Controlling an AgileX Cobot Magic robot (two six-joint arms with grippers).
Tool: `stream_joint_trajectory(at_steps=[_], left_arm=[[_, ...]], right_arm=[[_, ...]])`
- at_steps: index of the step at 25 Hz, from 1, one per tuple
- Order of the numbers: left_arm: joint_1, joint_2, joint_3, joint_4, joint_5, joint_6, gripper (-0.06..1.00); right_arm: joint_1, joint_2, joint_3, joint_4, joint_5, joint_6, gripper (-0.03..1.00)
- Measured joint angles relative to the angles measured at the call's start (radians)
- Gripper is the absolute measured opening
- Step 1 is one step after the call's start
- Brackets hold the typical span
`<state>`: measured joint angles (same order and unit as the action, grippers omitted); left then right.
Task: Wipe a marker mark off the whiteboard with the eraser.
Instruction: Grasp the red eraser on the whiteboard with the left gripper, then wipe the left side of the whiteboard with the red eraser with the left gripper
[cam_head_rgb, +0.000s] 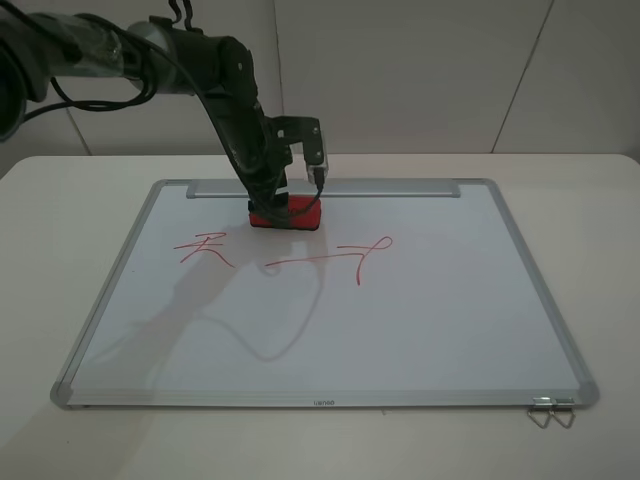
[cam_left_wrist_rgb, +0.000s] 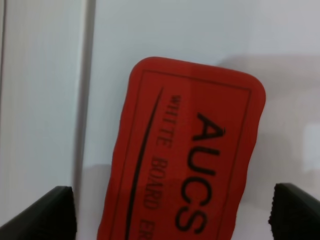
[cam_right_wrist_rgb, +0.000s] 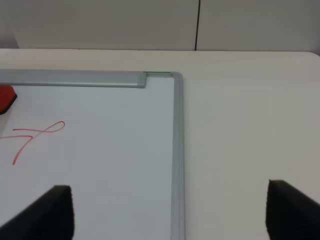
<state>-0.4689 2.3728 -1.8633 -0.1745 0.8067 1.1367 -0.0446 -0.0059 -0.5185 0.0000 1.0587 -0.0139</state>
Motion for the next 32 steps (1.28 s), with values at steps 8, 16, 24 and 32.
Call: stream_joint_trajectory(at_steps=[8,16,24,32], left_arm=[[0.0,0.03,0.0,0.008,-0.017,0.0,0.77],[0.0,0.036,0.0,0.008,-0.018,0.0,0.73],[0.0,0.039,0.0,0.008,-0.021,0.0,0.59],[0.0,0.042,0.0,0.007,-0.021,0.0,0.59]], right_arm=[[0.0,0.0,0.0,0.0,0.0,0.0,0.69],[0.0,0.0,0.0,0.0,0.0,0.0,0.69],[0.0,0.0,0.0,0.0,0.0,0.0,0.69],[0.0,0.0,0.0,0.0,0.0,0.0,0.69]])
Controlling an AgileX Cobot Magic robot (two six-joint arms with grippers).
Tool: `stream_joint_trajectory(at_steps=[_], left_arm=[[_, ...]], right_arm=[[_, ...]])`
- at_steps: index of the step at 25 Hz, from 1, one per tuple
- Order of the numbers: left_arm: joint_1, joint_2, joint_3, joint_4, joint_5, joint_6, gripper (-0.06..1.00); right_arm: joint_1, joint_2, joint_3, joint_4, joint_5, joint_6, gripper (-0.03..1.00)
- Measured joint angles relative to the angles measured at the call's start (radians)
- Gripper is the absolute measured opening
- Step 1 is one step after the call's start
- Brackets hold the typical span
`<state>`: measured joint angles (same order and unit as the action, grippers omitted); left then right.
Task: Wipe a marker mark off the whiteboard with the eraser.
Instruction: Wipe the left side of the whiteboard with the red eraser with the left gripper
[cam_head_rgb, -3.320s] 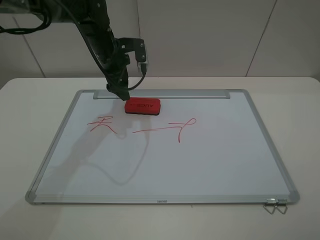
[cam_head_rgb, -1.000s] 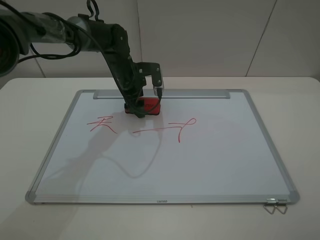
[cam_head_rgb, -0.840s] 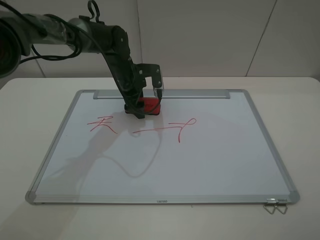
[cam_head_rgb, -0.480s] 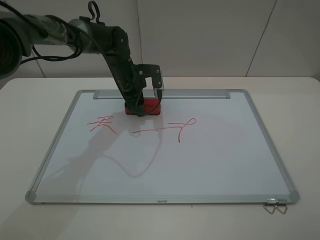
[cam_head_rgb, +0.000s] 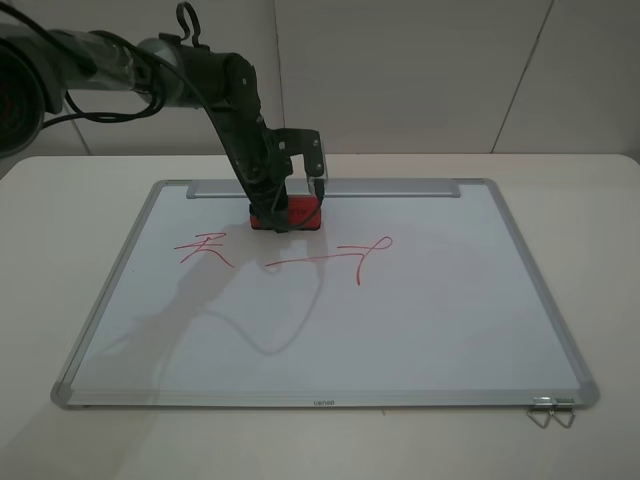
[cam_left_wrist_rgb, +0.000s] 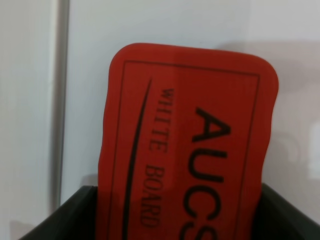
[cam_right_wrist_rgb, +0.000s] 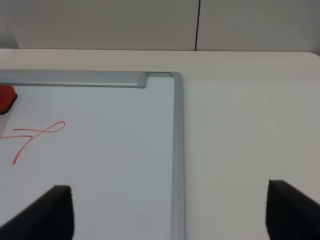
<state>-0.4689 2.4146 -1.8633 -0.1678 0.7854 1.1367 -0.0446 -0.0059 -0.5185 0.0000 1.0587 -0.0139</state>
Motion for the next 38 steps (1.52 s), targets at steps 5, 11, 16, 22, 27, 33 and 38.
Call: stream_joint_trajectory(at_steps=[5,11,16,22,27,33,38], left_arm=[[0.0,-0.003,-0.001,-0.02,-0.009,-0.088,0.59],[0.0,-0.054,0.002,-0.01,0.011,-0.383,0.59],[0.0,-0.144,0.002,0.022,0.06,-0.71,0.59],[0.0,-0.174,0.002,0.071,0.218,-0.957,0.59],[0.0,-0.183,0.002,0.144,0.306,-1.104,0.59],[0.0,-0.218,0.002,0.203,0.328,-1.175,0.59],[0.0,-0.259,0.002,0.206,0.326,-1.185,0.59]], right_arm=[[0.0,0.0,0.0,0.0,0.0,0.0,0.69],[0.0,0.0,0.0,0.0,0.0,0.0,0.69],[0.0,0.0,0.0,0.0,0.0,0.0,0.69],[0.0,0.0,0.0,0.0,0.0,0.0,0.69],[0.0,0.0,0.0,0.0,0.0,0.0,0.69],[0.0,0.0,0.0,0.0,0.0,0.0,0.69],[0.0,0.0,0.0,0.0,0.0,0.0,0.69]])
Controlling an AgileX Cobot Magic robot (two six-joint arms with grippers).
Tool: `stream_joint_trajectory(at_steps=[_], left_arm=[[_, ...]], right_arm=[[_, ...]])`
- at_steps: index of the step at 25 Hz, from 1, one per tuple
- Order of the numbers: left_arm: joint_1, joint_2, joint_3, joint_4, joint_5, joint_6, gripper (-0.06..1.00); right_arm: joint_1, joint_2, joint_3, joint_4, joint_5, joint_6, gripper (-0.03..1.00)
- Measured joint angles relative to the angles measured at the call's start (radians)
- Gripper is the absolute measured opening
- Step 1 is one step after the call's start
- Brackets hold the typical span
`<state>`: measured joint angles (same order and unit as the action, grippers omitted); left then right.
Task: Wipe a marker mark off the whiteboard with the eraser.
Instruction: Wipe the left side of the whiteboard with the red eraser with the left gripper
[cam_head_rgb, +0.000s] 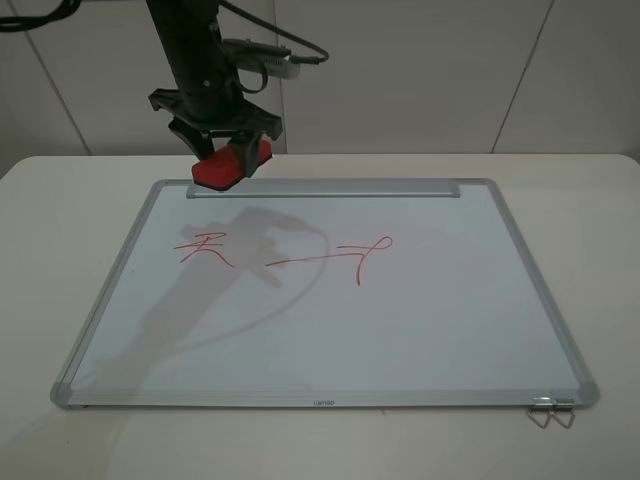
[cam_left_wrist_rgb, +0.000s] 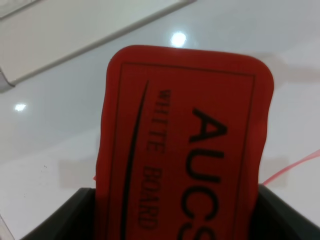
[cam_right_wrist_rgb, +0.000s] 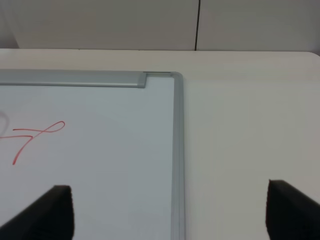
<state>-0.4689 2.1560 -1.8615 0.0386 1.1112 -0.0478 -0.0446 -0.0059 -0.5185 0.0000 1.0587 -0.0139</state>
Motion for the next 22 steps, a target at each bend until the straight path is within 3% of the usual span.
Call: stream_joint_trajectory(at_steps=[8,15,22], left_arm=[[0.007,-0.003,0.0,0.008,0.03,-0.002,0.59],[0.096,-0.005,0.017,0.037,0.044,-0.002,0.59],[0.13,-0.007,0.201,0.063,-0.096,-0.006,0.59]], right_arm=[[0.0,0.0,0.0,0.0,0.0,0.0,0.69],[0.0,0.0,0.0,0.0,0.0,0.0,0.69],[0.0,0.0,0.0,0.0,0.0,0.0,0.69]])
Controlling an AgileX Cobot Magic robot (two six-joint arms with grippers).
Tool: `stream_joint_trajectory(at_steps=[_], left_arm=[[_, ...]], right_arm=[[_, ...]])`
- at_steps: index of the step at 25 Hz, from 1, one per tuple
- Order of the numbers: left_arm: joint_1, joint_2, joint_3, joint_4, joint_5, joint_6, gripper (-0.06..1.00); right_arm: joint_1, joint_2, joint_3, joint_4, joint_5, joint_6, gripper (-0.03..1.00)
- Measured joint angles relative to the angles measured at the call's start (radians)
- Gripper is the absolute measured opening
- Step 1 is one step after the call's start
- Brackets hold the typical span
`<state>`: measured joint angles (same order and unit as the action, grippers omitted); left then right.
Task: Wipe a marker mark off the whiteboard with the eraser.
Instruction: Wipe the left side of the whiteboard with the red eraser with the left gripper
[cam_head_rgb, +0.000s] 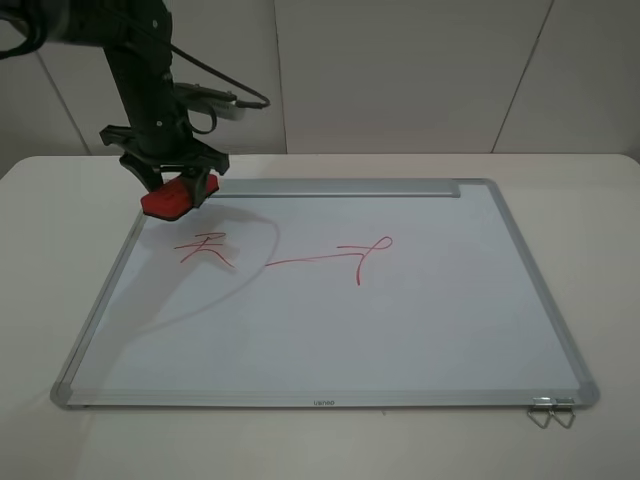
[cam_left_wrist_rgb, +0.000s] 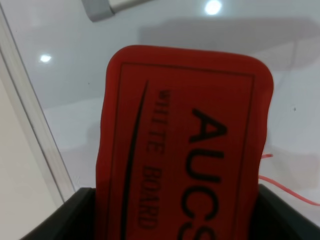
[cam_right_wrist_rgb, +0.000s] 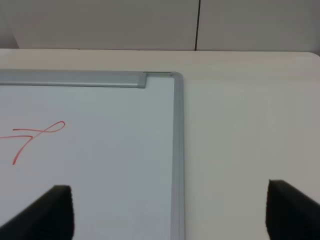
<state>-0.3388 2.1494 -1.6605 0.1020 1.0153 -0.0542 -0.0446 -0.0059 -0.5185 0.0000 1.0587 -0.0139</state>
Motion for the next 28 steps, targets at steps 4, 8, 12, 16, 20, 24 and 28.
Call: stream_joint_trajectory(at_steps=[4,8,12,16,20,24,28], left_arm=[[0.0,0.0,0.105,0.002,-0.097,-0.001,0.59],[0.0,0.0,0.174,0.004,-0.171,-0.002,0.59],[0.0,0.0,0.225,0.017,-0.245,-0.002,0.59],[0.0,0.0,0.27,0.031,-0.325,-0.002,0.59],[0.0,-0.008,0.313,0.037,-0.386,-0.003,0.59],[0.0,-0.02,0.348,0.043,-0.432,-0.006,0.59],[0.0,-0.023,0.355,0.045,-0.442,-0.006,0.59]], right_arm=[[0.0,0.0,0.0,0.0,0.0,0.0,0.69],[0.0,0.0,0.0,0.0,0.0,0.0,0.69],[0.0,0.0,0.0,0.0,0.0,0.0,0.69],[0.0,0.0,0.0,0.0,0.0,0.0,0.69],[0.0,0.0,0.0,0.0,0.0,0.0,0.69],[0.0,0.0,0.0,0.0,0.0,0.0,0.69],[0.0,0.0,0.0,0.0,0.0,0.0,0.69]])
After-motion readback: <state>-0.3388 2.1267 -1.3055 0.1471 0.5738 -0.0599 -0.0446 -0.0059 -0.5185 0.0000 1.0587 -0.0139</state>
